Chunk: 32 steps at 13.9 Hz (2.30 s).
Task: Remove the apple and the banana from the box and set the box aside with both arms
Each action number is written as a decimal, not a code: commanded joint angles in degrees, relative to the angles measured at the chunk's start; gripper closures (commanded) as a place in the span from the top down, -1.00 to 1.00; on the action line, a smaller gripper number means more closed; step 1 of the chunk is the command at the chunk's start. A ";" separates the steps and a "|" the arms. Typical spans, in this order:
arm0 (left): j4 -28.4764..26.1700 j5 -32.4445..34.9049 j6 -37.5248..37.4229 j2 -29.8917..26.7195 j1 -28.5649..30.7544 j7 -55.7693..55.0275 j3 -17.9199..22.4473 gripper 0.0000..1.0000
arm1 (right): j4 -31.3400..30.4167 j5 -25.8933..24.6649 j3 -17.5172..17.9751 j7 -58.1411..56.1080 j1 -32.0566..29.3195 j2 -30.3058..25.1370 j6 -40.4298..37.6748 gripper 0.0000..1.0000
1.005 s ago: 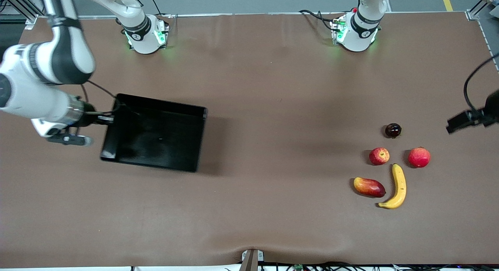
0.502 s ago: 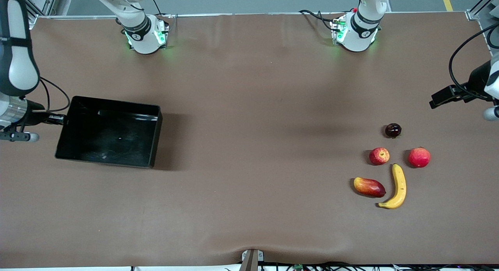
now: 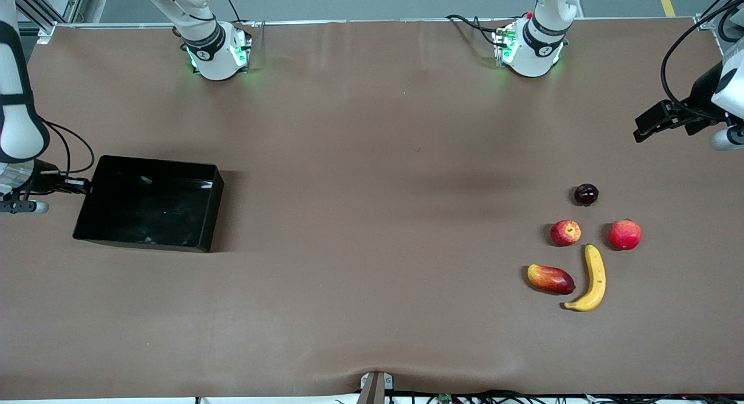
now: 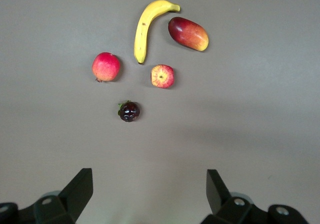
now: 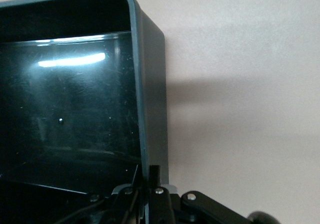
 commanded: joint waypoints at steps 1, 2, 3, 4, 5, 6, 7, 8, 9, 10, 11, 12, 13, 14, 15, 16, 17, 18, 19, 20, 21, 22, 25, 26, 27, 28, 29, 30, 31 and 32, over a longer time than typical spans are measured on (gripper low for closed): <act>-1.56 -0.77 -1.73 -1.37 1.61 1.58 0.20 1.00 | 0.16 2.27 1.39 -2.28 -1.57 1.16 0.20 -1.00; -1.47 -0.86 -2.62 -1.37 2.05 1.67 0.20 1.00 | 0.16 2.35 1.39 -2.28 -1.23 1.26 0.20 -1.00; -1.12 -0.86 -4.28 -1.37 2.06 1.58 -0.06 1.00 | 0.50 2.27 1.39 -2.28 -0.70 1.26 -0.41 -0.85; -1.03 -0.16 -4.73 -1.37 1.71 1.58 -0.06 1.00 | 1.03 2.18 1.47 -2.55 -0.61 1.26 -0.76 0.61; -1.12 0.02 -4.73 -1.37 1.62 1.93 -0.06 1.00 | 2.08 1.92 1.47 -2.72 -0.43 1.26 -0.94 1.00; -0.86 0.02 -4.82 -1.72 1.88 2.37 -0.06 1.00 | 4.26 1.74 1.47 -2.64 -0.08 1.26 -1.90 1.00; -0.85 0.02 -4.82 -2.16 1.97 3.15 -0.06 1.00 | 7.07 1.48 1.47 -2.55 0.53 1.26 -5.82 1.00; -1.20 -0.24 -5.26 -2.07 1.97 3.25 -0.06 1.00 | 10.67 1.30 1.47 -2.55 1.49 1.26 -10.39 1.00; -1.03 -0.24 -5.52 -1.55 1.53 2.73 -0.06 1.00 | 14.44 0.26 1.56 -2.55 2.81 1.26 -13.91 1.00; -0.59 -0.16 -5.35 -0.85 1.44 2.55 -0.06 1.00 | 18.57 -2.28 1.56 -2.29 4.73 1.26 -17.43 1.00; -0.16 -0.50 -5.35 -0.67 1.53 2.46 -0.06 1.00 | 22.01 -4.30 1.56 -2.11 6.93 1.26 -20.07 1.00; 0.02 -0.59 -5.35 -0.67 1.53 2.37 -0.06 1.00 | 25.17 -5.63 1.48 -1.59 8.86 1.26 -20.97 1.00; 0.02 -0.68 -5.35 -0.84 1.44 2.20 -0.06 1.00 | 27.55 -7.04 1.47 -0.45 10.36 1.26 -22.28 1.00; 0.02 -0.68 -5.44 -1.10 1.44 1.85 -0.15 1.00 | 30.19 -9.23 1.56 0.95 12.64 1.26 -23.95 1.00; 0.02 -0.68 -5.52 -1.28 1.53 1.84 -0.67 1.00 | 31.95 -11.16 1.48 3.84 15.36 1.08 -25.53 1.00; 0.02 -0.68 -5.61 -1.63 1.70 1.93 -0.94 1.00 | 33.19 -11.27 1.56 9.00 16.95 0.65 -27.64 1.00; -0.15 -0.33 -5.70 -2.59 1.62 2.19 -1.03 1.00 | 33.81 -10.57 1.82 15.32 17.84 0.38 -29.83 1.00; -0.33 0.02 -6.05 -3.30 1.53 2.80 -1.12 1.00 | 33.82 -10.48 2.09 20.43 19.24 -0.58 -32.47 1.00; -0.24 0.02 -6.49 -3.74 1.88 2.90 -1.47 1.00 | 33.73 -10.56 2.00 24.74 21.69 -2.50 -34.23 1.00; -0.24 -0.07 -6.84 -4.09 1.97 2.90 -1.47 1.00 | 33.64 -10.65 2.00 29.75 23.46 -4.52 -35.73 1.00; -0.41 -0.24 -6.93 -4.18 2.14 3.07 -1.38 1.00 | 33.64 -10.57 2.09 32.41 24.26 -6.63 -38.27 1.00; -0.50 -0.59 -7.37 -4.27 2.14 3.07 -1.30 1.00 | 33.38 -10.57 2.09 32.69 24.70 -9.35 -40.12 1.00; -0.94 -0.68 -7.63 -4.27 2.23 2.99 -1.12 1.00 | 32.77 -10.57 2.09 32.52 25.41 -16.65 -45.92 1.00; -1.12 -0.68 -7.55 -4.27 2.15 2.90 -1.12 1.00 | 31.98 -10.57 2.09 32.61 25.41 -19.02 -47.07 1.00; -1.03 -0.68 -7.55 -4.27 2.06 2.81 -1.21 1.00 | 30.49 -10.48 2.09 32.43 25.41 -21.05 -47.34 1.00; -1.03 -0.68 -7.63 -4.27 2.06 2.72 -1.29 1.00 | 28.13 -10.39 2.18 32.43 25.58 -23.77 -46.82 1.00; -1.03 -0.68 -7.55 -4.27 2.14 2.72 -1.38 1.00 | 26.80 -10.39 2.18 32.43 26.02 -25.27 -46.73 1.00; -1.03 -0.77 -7.55 -4.36 2.06 2.72 -1.47 1.00 | 26.35 -10.39 2.09 32.35 26.02 -26.33 -46.73 1.00; -1.03 -0.77 -7.46 -4.44 1.97 2.20 -1.56 1.00 | 26.26 -10.48 2.00 32.43 26.02 -26.60 -46.64 1.00; -1.20 -0.68 -7.46 -4.79 1.97 1.59 -1.91 1.00 | 26.09 -10.56 2.00 32.35 25.67 -26.69 -46.29 1.00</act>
